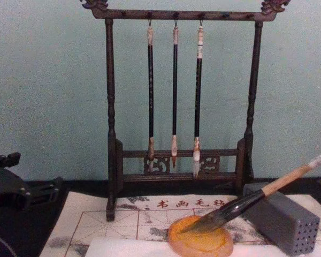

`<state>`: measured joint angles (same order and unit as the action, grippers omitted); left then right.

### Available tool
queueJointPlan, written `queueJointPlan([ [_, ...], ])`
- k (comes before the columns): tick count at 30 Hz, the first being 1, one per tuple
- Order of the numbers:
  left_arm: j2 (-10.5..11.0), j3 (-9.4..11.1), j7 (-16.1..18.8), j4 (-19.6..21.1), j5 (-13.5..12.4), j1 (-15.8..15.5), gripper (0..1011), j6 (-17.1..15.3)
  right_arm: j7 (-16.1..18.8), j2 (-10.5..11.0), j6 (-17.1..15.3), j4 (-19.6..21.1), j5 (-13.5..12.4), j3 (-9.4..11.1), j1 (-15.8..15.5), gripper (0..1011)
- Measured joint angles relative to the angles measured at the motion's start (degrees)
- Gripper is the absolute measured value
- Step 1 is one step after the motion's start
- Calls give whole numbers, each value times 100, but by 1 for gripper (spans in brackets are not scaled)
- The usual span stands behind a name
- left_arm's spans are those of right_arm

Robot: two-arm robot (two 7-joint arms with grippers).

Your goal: Pick up the brush from the inkstone, write on the paper, then place the brush back to its original position.

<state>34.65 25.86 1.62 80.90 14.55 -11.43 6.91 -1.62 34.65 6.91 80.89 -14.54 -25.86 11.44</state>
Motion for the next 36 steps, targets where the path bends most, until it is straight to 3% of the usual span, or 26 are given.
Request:
queueJointPlan([
  [36, 0, 0, 0, 0, 0, 0, 1001, 0, 0, 0, 0, 1, 0, -1, 0, 1000],
])
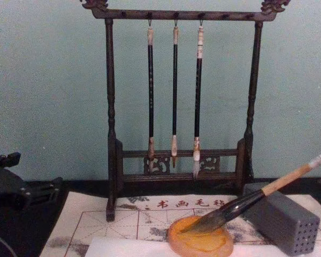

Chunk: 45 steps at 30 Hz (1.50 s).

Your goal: Pick up the brush from the inkstone, write on the paper, then place the brush back to its original position.

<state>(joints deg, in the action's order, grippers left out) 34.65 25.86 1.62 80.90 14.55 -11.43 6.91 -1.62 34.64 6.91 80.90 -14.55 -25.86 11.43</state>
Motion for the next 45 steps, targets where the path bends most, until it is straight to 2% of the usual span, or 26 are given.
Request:
queueJointPlan([
  [33, 0, 0, 0, 0, 0, 0, 1001, 0, 9, -2, 0, 4, -2, 11, -8, 1000],
  [36, 0, 0, 0, 0, 0, 0, 1001, 0, 117, -19, -1, 67, -104, 111, -80, 1000],
  [39, 0, 0, 0, 0, 0, 0, 1001, 0, 304, -54, -51, 179, -377, 254, -197, 1000],
  [40, 0, 0, 0, 0, 0, 0, 1001, 0, 304, -54, -51, 179, -377, 254, -197, 1000],
  [45, 0, 0, 0, 0, 0, 0, 1001, 0, 580, -137, -146, 314, -763, 439, -343, 1000],
])
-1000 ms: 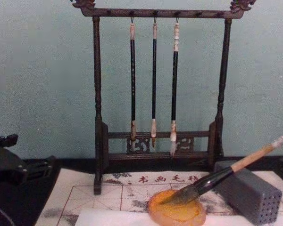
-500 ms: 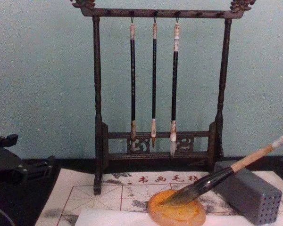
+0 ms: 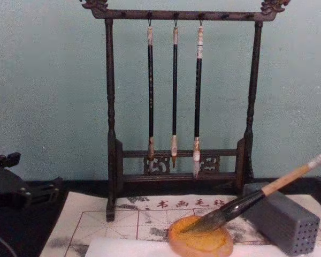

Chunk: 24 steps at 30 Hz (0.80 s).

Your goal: Pick up the brush from the inkstone, write on the paper, then place the brush back to its original position.

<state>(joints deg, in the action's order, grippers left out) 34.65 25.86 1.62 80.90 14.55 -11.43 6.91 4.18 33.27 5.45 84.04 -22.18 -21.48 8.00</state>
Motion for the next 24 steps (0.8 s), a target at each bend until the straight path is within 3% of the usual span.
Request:
queueJointPlan([
  [7, 0, 0, 0, 0, 0, 0, 1001, 0, 395, -194, -220, 74, -669, 277, -116, 1000],
  [14, 0, 0, 0, 0, 0, 0, 1001, 0, 862, -526, -693, 69, -1675, 668, -186, 1000],
  [17, 0, 0, 0, 0, 0, 0, 1001, 0, 1045, -719, -1035, 23, -2205, 879, -191, 1000],
  [20, 0, 0, 0, 0, 0, 0, 1001, 0, 1127, -827, -1236, -11, -2526, 989, -189, 1000],
  [24, 0, 0, 0, 0, 0, 0, 1001, 0, 1167, -1004, -1592, -96, -3147, 1128, -144, 1000],
])
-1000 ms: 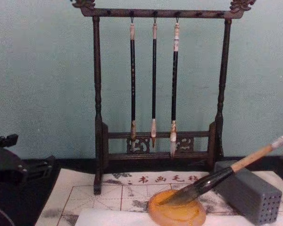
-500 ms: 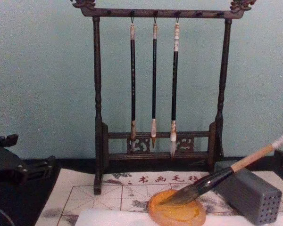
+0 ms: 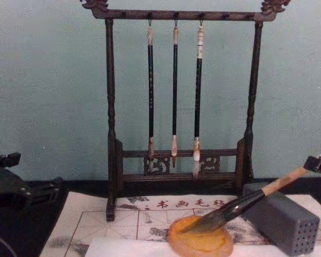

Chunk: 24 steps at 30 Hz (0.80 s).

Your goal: Pick up the brush from the inkstone, write on the paper, then place the brush back to its original position.

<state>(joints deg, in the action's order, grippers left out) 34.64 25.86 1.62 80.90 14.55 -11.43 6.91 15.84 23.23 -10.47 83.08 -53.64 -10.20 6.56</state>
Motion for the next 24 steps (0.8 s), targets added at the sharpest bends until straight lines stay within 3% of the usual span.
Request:
queueJointPlan([
  [1, 0, 0, 0, 0, 0, 0, 1001, 0, 0, 0, 0, 0, 0, 0, 0, 1000],
  [4, 0, 0, 0, 0, 0, 0, 1001, 0, -56, -155, -233, -126, -438, 90, 88, 1000],
  [10, 0, 0, 0, 0, 0, 0, 1001, 0, -333, -391, -469, -317, -935, 183, 239, 1000],
  [16, 0, 0, 0, 0, 0, 0, 1001, 0, -568, -573, -506, -503, -1180, 179, 425, 1000],
  [24, 0, 0, 0, 0, 0, 0, 1001, 0, -803, -724, -474, -813, -1301, 54, 692, 1000],
])
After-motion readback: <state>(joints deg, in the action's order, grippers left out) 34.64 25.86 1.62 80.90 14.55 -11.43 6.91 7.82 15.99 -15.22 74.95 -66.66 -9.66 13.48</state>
